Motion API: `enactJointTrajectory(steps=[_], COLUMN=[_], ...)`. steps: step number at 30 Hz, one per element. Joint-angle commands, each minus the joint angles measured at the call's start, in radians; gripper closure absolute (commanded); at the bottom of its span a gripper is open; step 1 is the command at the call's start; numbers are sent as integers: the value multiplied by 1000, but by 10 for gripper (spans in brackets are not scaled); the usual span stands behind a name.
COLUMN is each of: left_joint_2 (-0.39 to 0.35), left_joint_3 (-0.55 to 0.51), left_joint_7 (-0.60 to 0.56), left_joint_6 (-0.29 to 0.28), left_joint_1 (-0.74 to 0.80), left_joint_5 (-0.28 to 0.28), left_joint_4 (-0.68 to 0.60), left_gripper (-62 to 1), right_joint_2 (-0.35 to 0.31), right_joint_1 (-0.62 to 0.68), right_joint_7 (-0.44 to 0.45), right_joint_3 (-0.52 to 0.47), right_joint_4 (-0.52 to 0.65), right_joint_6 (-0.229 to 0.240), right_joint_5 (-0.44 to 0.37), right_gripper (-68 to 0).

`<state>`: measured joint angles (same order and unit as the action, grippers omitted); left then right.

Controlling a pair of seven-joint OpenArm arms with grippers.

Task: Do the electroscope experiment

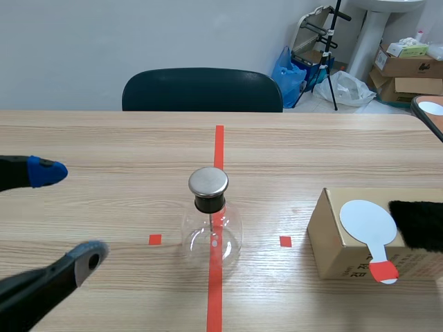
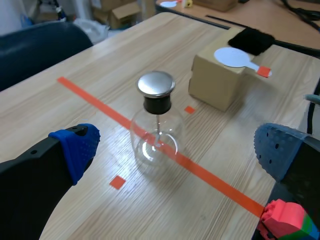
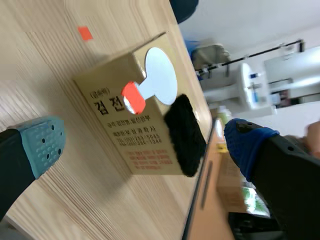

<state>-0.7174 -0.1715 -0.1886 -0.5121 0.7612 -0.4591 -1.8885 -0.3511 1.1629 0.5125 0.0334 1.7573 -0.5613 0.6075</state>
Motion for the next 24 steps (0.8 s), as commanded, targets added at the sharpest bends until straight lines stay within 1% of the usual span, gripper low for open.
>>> enactJointTrajectory(steps=[1,3,4,5,7,10,12,14,16,18,20,24], left_joint_2=[-27,-48,-58,-67,-85,-93,-93,-92,-83,-52,-13,54], left_joint_3=[1,1,1,1,1,1,1,1,1,1,2,12], left_joint_7=[13,33,34,36,48,88,125,133,114,93,69,-57], left_joint_6=[48,106,131,145,171,182,181,181,182,188,188,192], left_joint_1=[-26,-48,-54,-61,-65,-64,-63,-63,-63,-57,-40,16], left_joint_5=[-58,-115,-137,-166,-208,-238,-238,-241,-249,-241,-207,-122], left_joint_4=[-4,-3,-3,-3,-3,-3,-3,-3,-3,-3,-5,-5], left_gripper=[-623,-623,-623,-623,-623,-623,-623,-623,-623,-623,-623,-623], right_joint_2=[-50,-105,-133,-163,-226,-307,-340,-361,-378,-388,-388,-388], right_joint_1=[9,21,22,20,17,10,-16,-61,-125,-200,-267,-357], right_joint_7=[4,-29,-55,-74,-80,-79,-82,-105,-163,-224,-267,-283], right_joint_3=[-12,-13,-15,-20,-40,-79,-106,-126,-134,-133,-133,-129], right_joint_4=[62,134,166,195,240,296,320,334,345,348,348,348], right_joint_6=[21,96,143,188,251,356,431,500,574,656,725,826], right_joint_5=[-71,-174,-225,-270,-373,-514,-609,-692,-762,-832,-897,-998], right_gripper=[-679,-679,-679,-679,-679,-679,-679,-679,-679,-679,-679,-679])
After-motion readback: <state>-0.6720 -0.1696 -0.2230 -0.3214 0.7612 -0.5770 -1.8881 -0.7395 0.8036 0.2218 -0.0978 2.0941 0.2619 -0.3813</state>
